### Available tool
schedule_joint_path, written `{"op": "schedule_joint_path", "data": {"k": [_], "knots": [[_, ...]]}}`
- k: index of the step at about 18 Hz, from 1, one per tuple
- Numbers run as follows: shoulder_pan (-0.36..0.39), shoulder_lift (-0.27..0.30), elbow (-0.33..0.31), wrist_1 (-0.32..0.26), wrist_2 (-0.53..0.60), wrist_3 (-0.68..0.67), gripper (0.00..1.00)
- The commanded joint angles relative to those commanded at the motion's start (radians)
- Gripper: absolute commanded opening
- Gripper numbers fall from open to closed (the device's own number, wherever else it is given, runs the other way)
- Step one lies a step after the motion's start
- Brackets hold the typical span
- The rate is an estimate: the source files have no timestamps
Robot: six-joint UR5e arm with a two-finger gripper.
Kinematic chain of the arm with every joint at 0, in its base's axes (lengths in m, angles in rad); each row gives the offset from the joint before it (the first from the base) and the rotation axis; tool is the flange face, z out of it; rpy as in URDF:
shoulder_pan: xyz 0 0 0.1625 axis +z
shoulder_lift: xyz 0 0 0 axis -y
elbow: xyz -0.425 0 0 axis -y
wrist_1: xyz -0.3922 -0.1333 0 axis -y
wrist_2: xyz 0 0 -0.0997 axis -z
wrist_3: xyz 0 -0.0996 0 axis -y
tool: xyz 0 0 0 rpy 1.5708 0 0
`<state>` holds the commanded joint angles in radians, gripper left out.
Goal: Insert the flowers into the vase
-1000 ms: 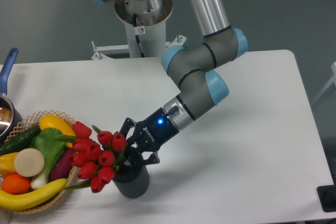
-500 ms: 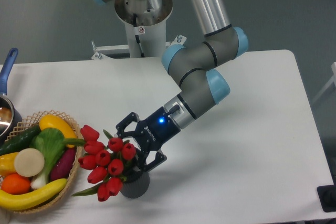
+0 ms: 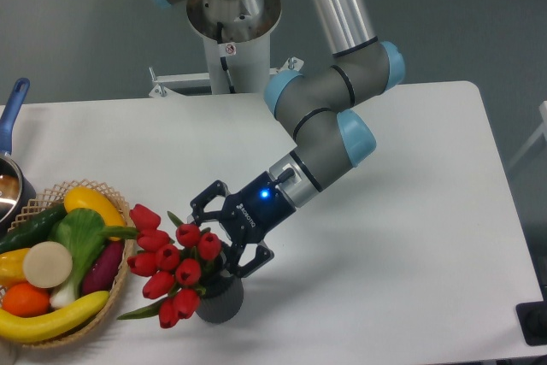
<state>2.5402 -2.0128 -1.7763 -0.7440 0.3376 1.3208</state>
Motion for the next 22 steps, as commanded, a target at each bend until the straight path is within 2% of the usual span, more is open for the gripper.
{"op": "schedule_joint_path", "data": {"k": [4,7,10,14,16,18,20,22], "knots": [[0.031,0.041,-0.032,0.000,-0.002,0.000,0.98],[0.087,0.110,-0.086,0.000,0.001,0.002,1.00],[0.159,0.155,-0.092,-0.006,0.017,-0.021,1.00],[0.261,0.160,-0.083,-0.006,0.058,-0.078,1.00],[0.302,0.184,-0.068,-0.008,0.177,-0.083,1.00],[0.313,0.206,-0.040,-0.014,0.317,-0.103,1.00],[0.322,0.206,-0.014,-0.015,0.523,-0.150,1.00],[0.325,0.194,0.014,-0.011,0.764,-0.137,1.00]]}}
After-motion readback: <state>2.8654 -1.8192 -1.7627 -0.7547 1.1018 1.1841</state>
